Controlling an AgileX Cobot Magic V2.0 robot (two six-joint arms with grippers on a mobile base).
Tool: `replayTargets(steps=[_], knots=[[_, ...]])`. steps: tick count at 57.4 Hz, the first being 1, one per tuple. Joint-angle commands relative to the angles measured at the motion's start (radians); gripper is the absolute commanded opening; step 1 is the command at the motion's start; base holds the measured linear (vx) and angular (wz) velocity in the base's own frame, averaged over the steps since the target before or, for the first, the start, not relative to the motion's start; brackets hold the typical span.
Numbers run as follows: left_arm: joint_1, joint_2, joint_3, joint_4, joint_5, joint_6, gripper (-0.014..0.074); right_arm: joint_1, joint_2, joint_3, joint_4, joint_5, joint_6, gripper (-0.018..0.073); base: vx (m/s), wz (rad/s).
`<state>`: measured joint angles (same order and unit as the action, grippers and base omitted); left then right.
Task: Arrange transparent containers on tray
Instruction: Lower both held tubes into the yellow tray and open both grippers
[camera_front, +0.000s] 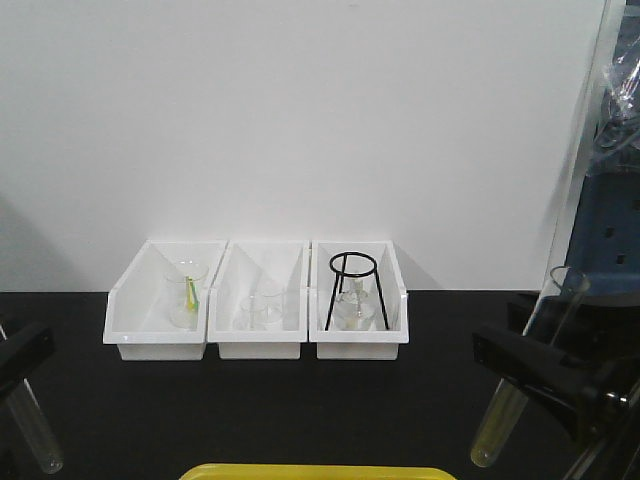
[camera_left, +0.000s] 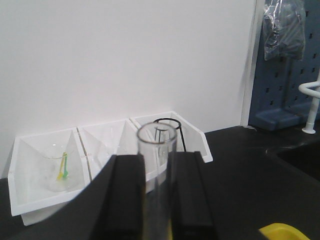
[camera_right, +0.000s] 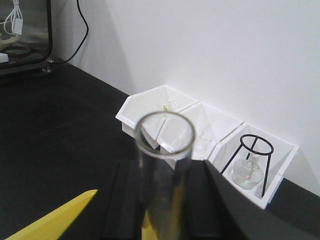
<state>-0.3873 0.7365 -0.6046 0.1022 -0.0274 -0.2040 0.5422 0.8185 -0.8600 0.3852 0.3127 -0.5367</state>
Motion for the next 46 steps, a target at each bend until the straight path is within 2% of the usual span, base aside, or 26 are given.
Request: replayTargets(steps=[1,23,30,40,46], knots=[[-0.005,-0.005,-0.037,-0.006,-0.084,-0.003,0.0111,-0.002,-0.008,-0.034,0.006,-0.077,-0.005,-0.0008,0.0,0.0],[-0.005,-0.005,-0.037,-0.006,-0.083,-0.004,0.0111,-0.002,-0.008,-0.034,0.006,-0.096,-0.005,-0.0008,0.0,0.0],[-0.005,-0.005,-0.037,-0.006,-0.088,-0.004,0.0111,-0.002,-0.004,-0.034,0.047,-0.092,0.021,-0.0008,0.0,0.0],[-0.038,0.056,-0.042,-0.007,-0.063,-0.034,0.0111,-0.002,0.077,-0.034,0.056,-0.098,0.118,-0.0008,0.0,0.0],[-0.085,0.141,-0.068,-0.006,-0.014,-0.106,0.0111,-0.002,0.168,-0.034,0.058,-0.099,0.265,-0.0008,0.0,0.0]])
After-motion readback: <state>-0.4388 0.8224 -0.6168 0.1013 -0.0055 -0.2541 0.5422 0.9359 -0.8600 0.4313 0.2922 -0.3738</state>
